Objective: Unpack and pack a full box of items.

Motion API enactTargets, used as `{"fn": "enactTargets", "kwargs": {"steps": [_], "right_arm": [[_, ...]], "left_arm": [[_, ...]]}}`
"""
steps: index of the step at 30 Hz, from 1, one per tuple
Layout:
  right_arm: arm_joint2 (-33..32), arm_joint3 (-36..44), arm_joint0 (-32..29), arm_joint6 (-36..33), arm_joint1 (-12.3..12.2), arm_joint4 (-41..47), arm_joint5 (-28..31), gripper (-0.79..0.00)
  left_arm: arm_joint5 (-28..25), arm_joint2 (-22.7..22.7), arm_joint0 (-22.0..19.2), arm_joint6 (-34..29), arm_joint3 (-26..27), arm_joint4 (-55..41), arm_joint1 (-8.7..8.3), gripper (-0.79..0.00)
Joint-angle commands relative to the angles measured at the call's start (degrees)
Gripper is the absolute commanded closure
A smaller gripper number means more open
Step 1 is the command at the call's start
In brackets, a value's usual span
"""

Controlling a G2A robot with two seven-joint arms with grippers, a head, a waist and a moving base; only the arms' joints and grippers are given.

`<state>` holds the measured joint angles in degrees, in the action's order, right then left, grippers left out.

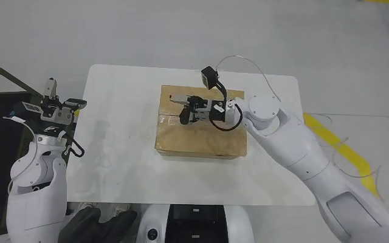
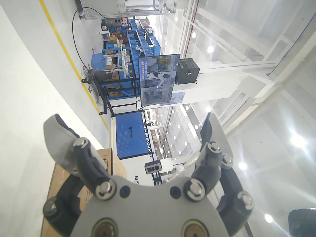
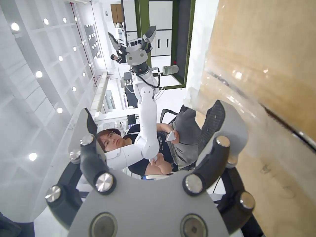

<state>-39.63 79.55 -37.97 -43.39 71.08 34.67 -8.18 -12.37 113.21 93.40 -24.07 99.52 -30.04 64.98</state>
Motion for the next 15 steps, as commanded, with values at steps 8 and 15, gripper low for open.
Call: {"fn": "enactTargets", "kwargs": {"steps": [8,15], "right_arm": [[-2.0,-2.9,-0.5,0.4,0.7,2.4,-1.5,-0.785],[-4.2,-3.4,-2.0,0.0,0.4,2.6,-4.7,-0.785]], "left_arm": [[0.0,0.0,0.0,0.0,0.0,0.0,0.0,-0.785],[0.0,0.0,0.0,0.0,0.0,0.0,0.0,-0.785]]}}
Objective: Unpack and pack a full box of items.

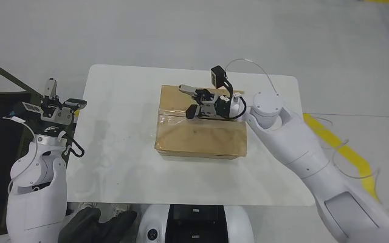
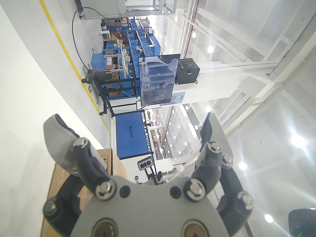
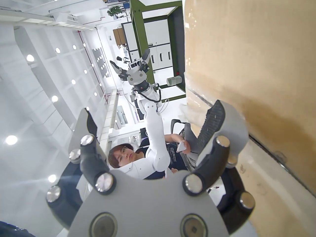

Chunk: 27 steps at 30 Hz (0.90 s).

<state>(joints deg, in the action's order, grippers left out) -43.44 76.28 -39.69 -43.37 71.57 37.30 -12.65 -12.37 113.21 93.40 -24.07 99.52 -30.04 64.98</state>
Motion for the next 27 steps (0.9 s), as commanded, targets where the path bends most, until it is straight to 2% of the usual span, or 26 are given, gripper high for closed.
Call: {"fn": "enactTargets", "kwargs": {"steps": [1,19,27], "right_arm": [[-0.7,-0.1,-0.5,0.0,-0.1,0.0,-0.4,-0.785],[-7.2,2.3,-5.1,0.2,-1.4,-1.8,-3.0,-0.785],[-11.0,5.0,-7.8,0.9,-2.3,-4.0,-1.3,-0.785]], "left_arm": [[0.0,0.0,0.0,0.0,0.0,0.0,0.0,-0.785],[0.0,0.0,0.0,0.0,0.0,0.0,0.0,-0.785],[0.0,0.0,0.0,0.0,0.0,0.0,0.0,-0.785]]}}
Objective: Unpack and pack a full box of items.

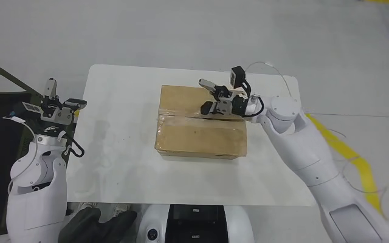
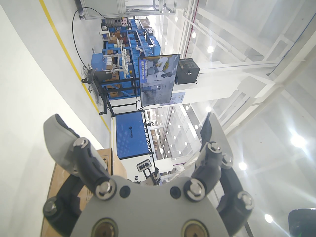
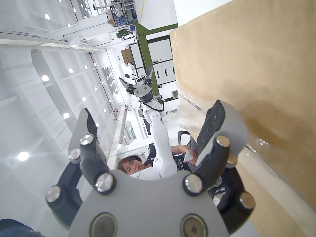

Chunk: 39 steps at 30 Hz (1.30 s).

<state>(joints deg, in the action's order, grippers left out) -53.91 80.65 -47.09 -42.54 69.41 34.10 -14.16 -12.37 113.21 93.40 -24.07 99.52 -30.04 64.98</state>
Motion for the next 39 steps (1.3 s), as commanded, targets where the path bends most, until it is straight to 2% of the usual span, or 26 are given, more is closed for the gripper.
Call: {"fn": "enactTargets", "kwargs": {"steps": [1,7,13,21,26,32,39], "right_arm": [[-1.0,1.4,-0.8,0.1,-0.4,-1.6,0.4,-0.785],[-3.5,6.9,-4.0,-0.5,-1.4,-5.5,1.4,-0.785],[-2.3,10.9,-4.3,-1.7,-1.3,-7.9,2.4,-0.785],[3.2,7.6,1.0,-1.0,0.7,-8.5,2.1,-0.785],[4.1,4.9,2.6,1.9,1.5,-8.5,0.2,-0.785],[1.7,5.4,0.4,3.0,1.0,-8.5,-1.5,-0.785],[-2.4,9.9,-4.8,3.5,-0.3,-10.1,-3.7,-0.785]], "left_arm": [[0.0,0.0,0.0,0.0,0.0,0.0,0.0,-0.785],[0.0,0.0,0.0,0.0,0.0,0.0,0.0,-0.785],[0.0,0.0,0.0,0.0,0.0,0.0,0.0,-0.785],[0.0,0.0,0.0,0.0,0.0,0.0,0.0,-0.785],[0.0,0.0,0.0,0.0,0.0,0.0,0.0,-0.785],[0.0,0.0,0.0,0.0,0.0,0.0,0.0,-0.785],[0.0,0.0,0.0,0.0,0.0,0.0,0.0,-0.785]]}}
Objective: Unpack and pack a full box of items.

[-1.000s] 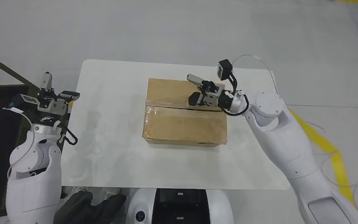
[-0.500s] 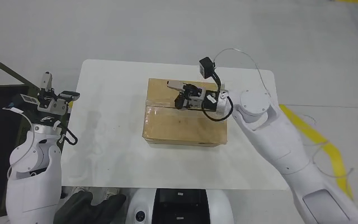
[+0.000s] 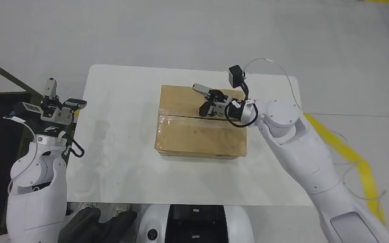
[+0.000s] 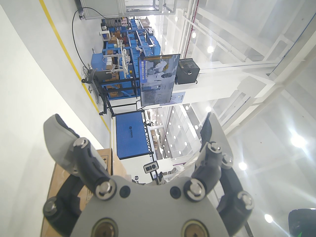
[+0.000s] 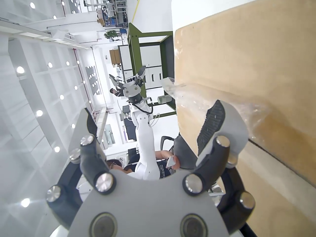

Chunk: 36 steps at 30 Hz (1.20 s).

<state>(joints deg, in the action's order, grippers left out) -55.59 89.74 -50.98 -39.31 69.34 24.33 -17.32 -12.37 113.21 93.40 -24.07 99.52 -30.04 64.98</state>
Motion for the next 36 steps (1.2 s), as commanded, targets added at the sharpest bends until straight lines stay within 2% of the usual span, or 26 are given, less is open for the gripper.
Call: {"fn": "enactTargets", "kwargs": {"steps": [1,11,16,23,28,36], "right_arm": [[-1.4,1.7,-1.8,0.5,-0.4,-0.6,-0.8,-0.785],[-11.5,10.6,-12.2,4.4,-2.7,-2.1,-1.7,-0.785],[-12.9,13.7,-14.1,3.2,-3.1,-2.9,-0.7,-0.785],[-6.5,7.0,-6.1,-0.1,-1.7,-1.6,-0.4,-0.785],[-1.4,0.5,0.1,0.5,0.0,-0.4,0.5,-0.785],[2.8,-6.3,5.1,-0.6,1.7,2.1,-2.4,-0.785]], "left_arm": [[0.0,0.0,0.0,0.0,0.0,0.0,0.0,-0.785],[0.0,0.0,0.0,0.0,0.0,0.0,0.0,-0.785],[0.0,0.0,0.0,0.0,0.0,0.0,0.0,-0.785],[0.0,0.0,0.0,0.0,0.0,0.0,0.0,-0.785],[0.0,0.0,0.0,0.0,0.0,0.0,0.0,-0.785],[0.0,0.0,0.0,0.0,0.0,0.0,0.0,-0.785]]}}
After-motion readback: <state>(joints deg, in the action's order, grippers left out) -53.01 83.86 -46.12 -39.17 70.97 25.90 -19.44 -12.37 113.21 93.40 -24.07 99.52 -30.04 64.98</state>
